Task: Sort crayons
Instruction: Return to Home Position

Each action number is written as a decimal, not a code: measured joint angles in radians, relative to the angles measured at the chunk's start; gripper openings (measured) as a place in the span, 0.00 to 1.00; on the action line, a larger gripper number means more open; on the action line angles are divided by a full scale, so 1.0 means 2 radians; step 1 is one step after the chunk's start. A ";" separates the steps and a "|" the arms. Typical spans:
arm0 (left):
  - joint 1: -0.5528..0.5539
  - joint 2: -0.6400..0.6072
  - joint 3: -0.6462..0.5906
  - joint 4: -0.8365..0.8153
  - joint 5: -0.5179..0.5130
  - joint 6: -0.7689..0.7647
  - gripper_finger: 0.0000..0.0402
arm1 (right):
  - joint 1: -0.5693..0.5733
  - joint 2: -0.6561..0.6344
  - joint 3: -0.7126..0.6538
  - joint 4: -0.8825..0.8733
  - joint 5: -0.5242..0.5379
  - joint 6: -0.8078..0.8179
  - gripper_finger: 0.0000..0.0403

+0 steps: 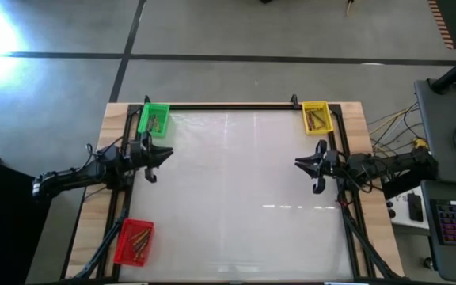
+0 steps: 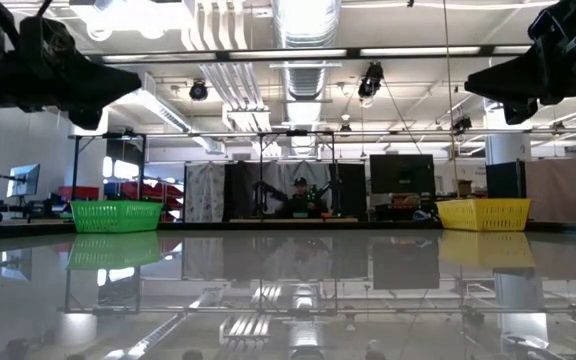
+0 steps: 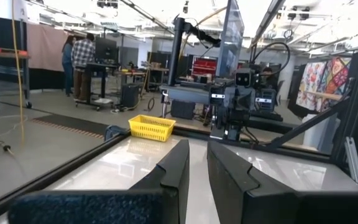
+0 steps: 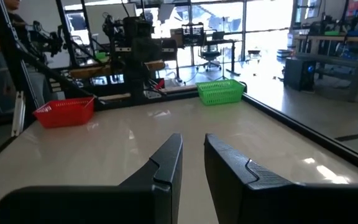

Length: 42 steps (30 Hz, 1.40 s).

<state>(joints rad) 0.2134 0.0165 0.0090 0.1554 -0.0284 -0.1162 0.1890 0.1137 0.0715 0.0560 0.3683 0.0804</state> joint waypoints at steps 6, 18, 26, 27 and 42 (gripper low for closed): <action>0.000 0.010 0.000 0.000 0.000 -0.004 0.10 | 0.000 0.004 0.000 0.000 0.000 -0.001 0.15; 0.000 0.025 0.000 0.000 0.000 -0.004 0.10 | 0.000 0.004 0.000 0.000 0.000 -0.001 0.15; 0.000 0.031 0.000 0.000 0.000 -0.004 0.10 | 0.000 0.004 0.000 0.000 0.000 -0.001 0.15; 0.000 0.032 0.000 0.000 0.001 -0.004 0.10 | 0.000 0.004 0.000 0.000 0.000 -0.001 0.15; 0.000 0.047 0.010 0.000 0.001 -0.005 0.10 | 0.000 0.004 0.000 0.000 0.000 -0.001 0.15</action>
<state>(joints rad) 0.2133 0.1105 0.0287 0.1560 -0.0265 -0.1253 0.1890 0.1211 0.0711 0.0564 0.3679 0.0778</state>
